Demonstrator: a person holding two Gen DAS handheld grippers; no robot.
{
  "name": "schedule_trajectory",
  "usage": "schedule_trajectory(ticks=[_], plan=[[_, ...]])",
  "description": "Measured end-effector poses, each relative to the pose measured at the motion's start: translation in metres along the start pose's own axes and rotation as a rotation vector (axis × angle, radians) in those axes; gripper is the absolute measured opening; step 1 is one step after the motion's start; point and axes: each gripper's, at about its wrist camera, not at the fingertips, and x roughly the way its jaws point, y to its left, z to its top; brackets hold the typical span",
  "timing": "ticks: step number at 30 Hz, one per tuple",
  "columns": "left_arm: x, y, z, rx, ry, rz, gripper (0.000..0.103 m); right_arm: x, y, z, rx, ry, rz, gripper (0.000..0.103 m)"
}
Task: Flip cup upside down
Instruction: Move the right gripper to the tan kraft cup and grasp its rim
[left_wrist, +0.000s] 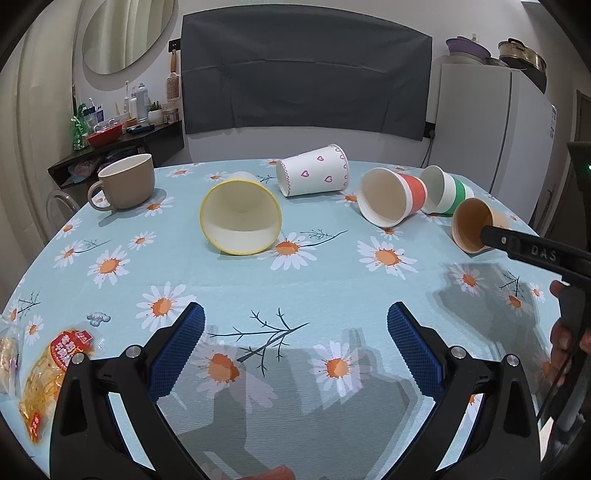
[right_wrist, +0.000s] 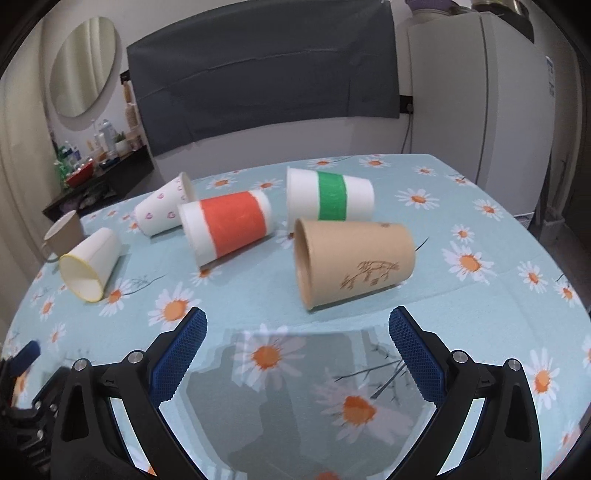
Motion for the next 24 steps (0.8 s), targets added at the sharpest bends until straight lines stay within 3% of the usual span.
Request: schedule_trajectory(ticks=[1, 2, 3, 5, 8, 12, 16, 24], plan=[[0.0, 0.0, 0.0, -0.001, 0.001, -0.004, 0.097, 0.005, -0.004, 0.005, 0.006, 0.007, -0.012, 0.094], [0.0, 0.0, 0.0, -0.001, 0.0, -0.006, 0.097, 0.009, -0.006, 0.009, 0.006, 0.015, -0.029, 0.087], [-0.001, 0.001, -0.001, 0.001, -0.002, -0.009, 0.097, 0.013, -0.008, 0.012, 0.004, 0.026, -0.046, 0.063], [-0.002, 0.0, -0.002, 0.008, -0.005, -0.016, 0.097, 0.025, -0.011, 0.014, 0.01, 0.072, -0.076, 0.051], [-0.003, -0.002, -0.002, 0.022, -0.012, -0.021, 0.097, 0.037, -0.022, 0.011, 0.049, 0.105, -0.06, 0.014], [-0.001, -0.001, -0.002, 0.016, 0.001, -0.026, 0.097, 0.033, -0.028, 0.004, 0.065, 0.081, -0.055, 0.004], [-0.002, 0.0, -0.003, 0.016, -0.007, -0.022, 0.097, 0.024, -0.028, 0.003, 0.066, 0.062, -0.054, 0.003], [0.0, 0.001, -0.002, 0.007, -0.004, -0.017, 0.097, -0.001, -0.011, -0.017, -0.003, 0.082, 0.055, 0.003]])
